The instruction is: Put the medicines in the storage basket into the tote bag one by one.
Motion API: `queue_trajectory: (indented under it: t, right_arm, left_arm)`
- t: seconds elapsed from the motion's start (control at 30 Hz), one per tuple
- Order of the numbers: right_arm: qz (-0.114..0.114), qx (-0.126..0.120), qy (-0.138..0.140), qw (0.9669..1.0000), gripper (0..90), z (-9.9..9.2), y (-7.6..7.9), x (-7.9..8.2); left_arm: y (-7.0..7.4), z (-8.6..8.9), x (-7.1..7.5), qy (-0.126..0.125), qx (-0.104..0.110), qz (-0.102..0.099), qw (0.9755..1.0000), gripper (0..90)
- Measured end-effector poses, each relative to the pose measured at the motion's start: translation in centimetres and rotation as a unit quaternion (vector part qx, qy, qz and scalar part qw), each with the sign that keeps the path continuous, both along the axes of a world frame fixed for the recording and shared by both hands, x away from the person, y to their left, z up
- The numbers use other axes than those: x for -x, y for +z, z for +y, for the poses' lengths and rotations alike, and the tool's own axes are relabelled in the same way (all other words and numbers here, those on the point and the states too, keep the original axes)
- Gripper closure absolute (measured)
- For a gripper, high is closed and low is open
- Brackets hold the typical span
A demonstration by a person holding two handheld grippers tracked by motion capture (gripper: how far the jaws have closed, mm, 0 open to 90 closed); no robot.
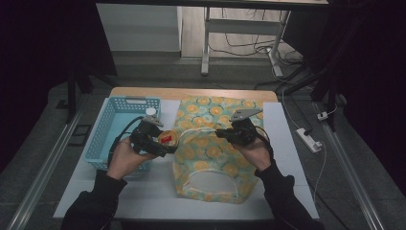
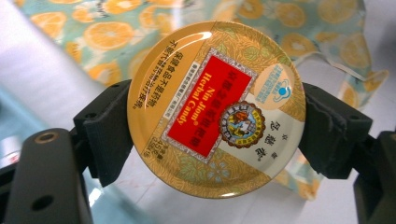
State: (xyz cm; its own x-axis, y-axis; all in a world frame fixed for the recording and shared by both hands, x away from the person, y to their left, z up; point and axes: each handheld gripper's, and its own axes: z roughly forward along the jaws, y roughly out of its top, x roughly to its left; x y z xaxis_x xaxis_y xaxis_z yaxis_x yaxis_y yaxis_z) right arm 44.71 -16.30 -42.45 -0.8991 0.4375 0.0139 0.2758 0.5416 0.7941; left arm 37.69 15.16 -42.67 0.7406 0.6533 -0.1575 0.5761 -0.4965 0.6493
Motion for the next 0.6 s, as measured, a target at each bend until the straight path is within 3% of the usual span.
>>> queue_trajectory:
  t: [0.37,0.6]
  right_arm:
    - [-0.001,-0.001,0.0,1.0,89.8,0.0,-0.1,0.0]
    - [-0.003,-0.002,0.003,1.0,89.8,0.2,0.0,0.1]
  left_arm:
    - [-0.9,-3.8,0.2,-0.049,-0.002,0.01,0.9988,20.1]
    - [-1.7,-5.9,0.0,-0.062,-0.006,0.012,0.998,20.1]
